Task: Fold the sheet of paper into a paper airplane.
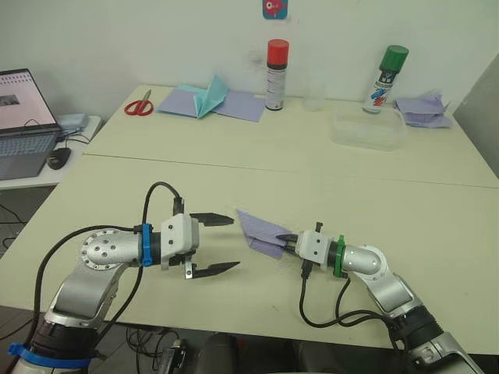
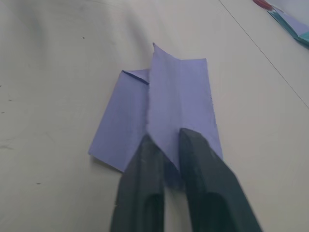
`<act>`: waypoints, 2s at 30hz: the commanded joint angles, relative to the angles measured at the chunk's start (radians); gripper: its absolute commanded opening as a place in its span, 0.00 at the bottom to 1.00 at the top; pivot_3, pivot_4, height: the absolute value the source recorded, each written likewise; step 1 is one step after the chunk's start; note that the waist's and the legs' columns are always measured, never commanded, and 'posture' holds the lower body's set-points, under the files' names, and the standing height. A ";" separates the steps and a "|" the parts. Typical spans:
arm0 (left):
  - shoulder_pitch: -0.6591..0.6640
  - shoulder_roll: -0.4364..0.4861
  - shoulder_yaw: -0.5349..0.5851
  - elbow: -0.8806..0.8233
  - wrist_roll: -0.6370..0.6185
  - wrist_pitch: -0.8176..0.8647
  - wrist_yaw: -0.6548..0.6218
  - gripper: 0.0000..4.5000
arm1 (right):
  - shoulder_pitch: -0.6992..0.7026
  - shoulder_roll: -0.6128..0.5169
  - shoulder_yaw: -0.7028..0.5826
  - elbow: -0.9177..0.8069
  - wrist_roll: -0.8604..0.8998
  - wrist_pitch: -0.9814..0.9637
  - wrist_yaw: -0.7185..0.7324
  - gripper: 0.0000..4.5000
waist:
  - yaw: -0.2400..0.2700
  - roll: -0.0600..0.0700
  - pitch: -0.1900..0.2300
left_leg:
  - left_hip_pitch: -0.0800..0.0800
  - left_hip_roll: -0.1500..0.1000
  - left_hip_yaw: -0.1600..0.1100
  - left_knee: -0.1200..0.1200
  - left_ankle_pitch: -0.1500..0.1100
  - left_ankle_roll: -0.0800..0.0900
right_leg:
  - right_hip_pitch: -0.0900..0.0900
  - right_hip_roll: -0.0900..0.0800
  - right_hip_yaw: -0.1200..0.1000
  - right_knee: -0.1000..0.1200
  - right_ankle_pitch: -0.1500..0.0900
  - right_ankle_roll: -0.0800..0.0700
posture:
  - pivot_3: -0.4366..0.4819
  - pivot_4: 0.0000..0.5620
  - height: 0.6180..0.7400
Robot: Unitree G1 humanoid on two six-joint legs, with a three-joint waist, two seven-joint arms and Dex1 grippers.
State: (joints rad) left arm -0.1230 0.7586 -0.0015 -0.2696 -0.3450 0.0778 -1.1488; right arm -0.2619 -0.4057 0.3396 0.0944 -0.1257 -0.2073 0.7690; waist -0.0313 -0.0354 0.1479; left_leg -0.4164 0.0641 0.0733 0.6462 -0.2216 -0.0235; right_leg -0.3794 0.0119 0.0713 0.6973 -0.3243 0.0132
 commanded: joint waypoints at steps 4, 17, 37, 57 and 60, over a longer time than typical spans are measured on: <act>0.004 0.010 0.040 -0.014 -0.033 -0.005 0.003 1.00 | -0.010 -0.043 -0.004 -0.047 0.051 -0.072 0.078 0.01 | 0.000 0.000 0.000 | 0.000 0.000 0.000 0.000 0.000 0.000 | 0.000 0.000 0.000 0.000 0.000 0.000 | 0.48 0.27 1.00; 0.040 0.035 0.022 -0.038 -0.070 0.082 -0.031 1.00 | 0.028 -0.234 0.001 0.045 0.165 -0.408 0.314 0.01 | 0.000 0.000 0.000 | 0.001 0.000 0.000 0.000 0.000 0.000 | 0.001 -0.001 0.000 0.000 0.000 0.000 | 0.48 0.27 1.00; -0.150 -0.101 -0.176 0.037 0.031 0.172 0.065 0.79 | 0.175 -0.354 -0.092 -0.222 0.317 -0.212 0.340 1.00 | 0.007 0.002 0.002 | 0.001 -0.004 -0.003 0.001 0.000 0.000 | 0.005 -0.003 0.000 -0.002 -0.001 -0.001 | 0.48 0.27 1.00; -0.253 -0.151 -0.437 0.326 0.335 0.166 0.018 0.01 | 0.237 -0.336 -0.134 -0.498 0.369 0.136 0.258 1.00 | 0.002 0.002 0.002 | 0.001 -0.002 -0.006 0.001 0.000 0.000 | 0.006 0.000 -0.001 -0.002 -0.001 -0.001 | 0.48 0.27 1.00; -0.233 -0.126 -0.444 0.266 0.311 0.268 -0.008 0.01 | 0.273 -0.341 -0.135 -0.496 0.346 0.119 0.259 1.00 | 0.002 0.002 0.001 | 0.002 -0.002 -0.007 0.000 0.000 0.000 | 0.007 0.001 -0.001 -0.002 -0.001 0.000 | 0.48 0.27 1.00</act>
State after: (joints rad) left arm -0.3980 0.6024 -0.3929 -0.0142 -0.0640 0.2622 -1.1247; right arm 0.0022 -0.7415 0.2152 -0.3735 0.2202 -0.0752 1.0307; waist -0.0297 -0.0335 0.1492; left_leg -0.4147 0.0624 0.0666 0.6466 -0.2216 -0.0235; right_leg -0.3727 0.0126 0.0703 0.6955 -0.3260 0.0136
